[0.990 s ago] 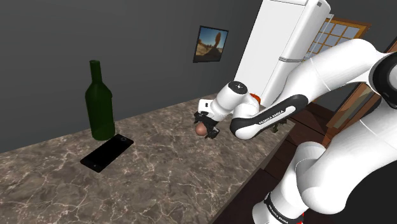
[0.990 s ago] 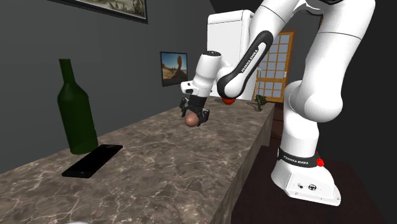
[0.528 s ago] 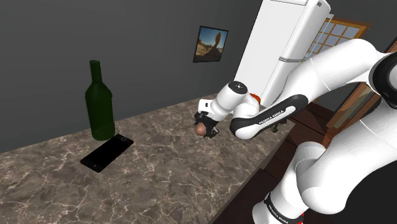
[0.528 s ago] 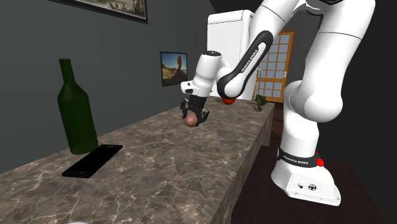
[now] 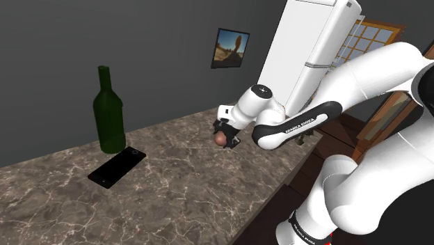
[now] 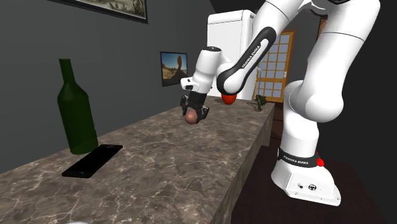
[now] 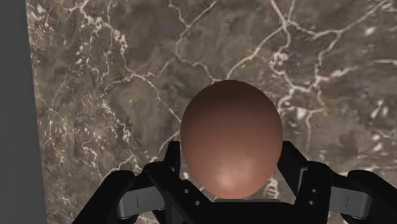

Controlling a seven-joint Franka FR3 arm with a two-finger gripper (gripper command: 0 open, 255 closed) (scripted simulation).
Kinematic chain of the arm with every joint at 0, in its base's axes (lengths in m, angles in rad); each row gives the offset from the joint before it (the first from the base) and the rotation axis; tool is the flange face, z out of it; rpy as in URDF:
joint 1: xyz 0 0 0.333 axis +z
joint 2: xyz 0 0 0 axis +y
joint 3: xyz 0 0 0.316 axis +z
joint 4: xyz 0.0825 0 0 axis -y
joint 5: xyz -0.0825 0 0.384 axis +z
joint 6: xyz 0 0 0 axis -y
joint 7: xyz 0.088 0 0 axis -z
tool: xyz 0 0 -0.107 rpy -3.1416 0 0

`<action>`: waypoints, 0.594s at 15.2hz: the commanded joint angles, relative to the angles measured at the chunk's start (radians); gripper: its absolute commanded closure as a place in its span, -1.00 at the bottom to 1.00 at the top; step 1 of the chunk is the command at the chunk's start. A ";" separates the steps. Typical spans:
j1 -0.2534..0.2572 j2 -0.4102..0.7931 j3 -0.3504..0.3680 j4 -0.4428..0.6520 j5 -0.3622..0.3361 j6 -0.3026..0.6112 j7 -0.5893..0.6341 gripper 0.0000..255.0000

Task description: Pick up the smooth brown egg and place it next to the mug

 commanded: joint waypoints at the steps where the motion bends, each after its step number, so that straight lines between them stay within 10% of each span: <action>1: 0.012 -0.028 -0.006 0.007 0.023 -0.035 -0.024 1.00; 9: 0.047 -0.136 -0.007 0.043 0.087 -0.177 -0.085 1.00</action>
